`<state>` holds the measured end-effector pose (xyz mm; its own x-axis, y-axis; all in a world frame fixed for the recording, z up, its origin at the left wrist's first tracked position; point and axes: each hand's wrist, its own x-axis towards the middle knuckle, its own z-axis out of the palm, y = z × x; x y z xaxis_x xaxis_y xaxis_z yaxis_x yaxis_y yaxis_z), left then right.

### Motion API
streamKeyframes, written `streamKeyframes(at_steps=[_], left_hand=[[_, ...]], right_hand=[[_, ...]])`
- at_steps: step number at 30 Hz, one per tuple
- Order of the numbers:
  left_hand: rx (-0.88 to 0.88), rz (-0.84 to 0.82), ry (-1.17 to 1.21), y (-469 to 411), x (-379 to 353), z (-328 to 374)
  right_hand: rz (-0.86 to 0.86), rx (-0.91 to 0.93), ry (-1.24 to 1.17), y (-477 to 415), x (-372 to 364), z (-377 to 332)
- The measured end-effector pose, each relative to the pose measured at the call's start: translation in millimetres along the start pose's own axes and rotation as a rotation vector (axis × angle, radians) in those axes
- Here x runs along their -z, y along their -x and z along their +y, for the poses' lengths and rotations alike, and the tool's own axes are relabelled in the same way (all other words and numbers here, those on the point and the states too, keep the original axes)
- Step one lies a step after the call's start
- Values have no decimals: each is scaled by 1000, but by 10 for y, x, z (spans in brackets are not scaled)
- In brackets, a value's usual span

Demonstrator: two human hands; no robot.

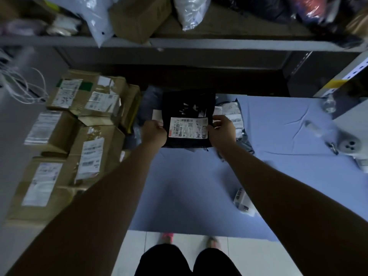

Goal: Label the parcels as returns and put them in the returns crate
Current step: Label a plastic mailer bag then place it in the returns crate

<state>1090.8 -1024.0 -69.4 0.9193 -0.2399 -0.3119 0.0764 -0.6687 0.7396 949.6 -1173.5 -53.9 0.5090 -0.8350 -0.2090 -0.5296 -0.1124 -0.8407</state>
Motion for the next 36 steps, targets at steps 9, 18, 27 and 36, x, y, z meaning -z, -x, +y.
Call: streamKeyframes(at_steps=[9,18,27,36], left_hand=[[-98,90,-45,1341,-103,-433],[-62,1,-72,2050,-462,-1311],[33,-28,-129,2131,-701,-1561],[151,-62,-711,2283,-899,-1174]], right_hand=[[-80,82,53,825,512,629],[-153,8,236,1415,467,1441],[-153,79,545,1447,460,1638],[33,128,590,1018,1218,1524]])
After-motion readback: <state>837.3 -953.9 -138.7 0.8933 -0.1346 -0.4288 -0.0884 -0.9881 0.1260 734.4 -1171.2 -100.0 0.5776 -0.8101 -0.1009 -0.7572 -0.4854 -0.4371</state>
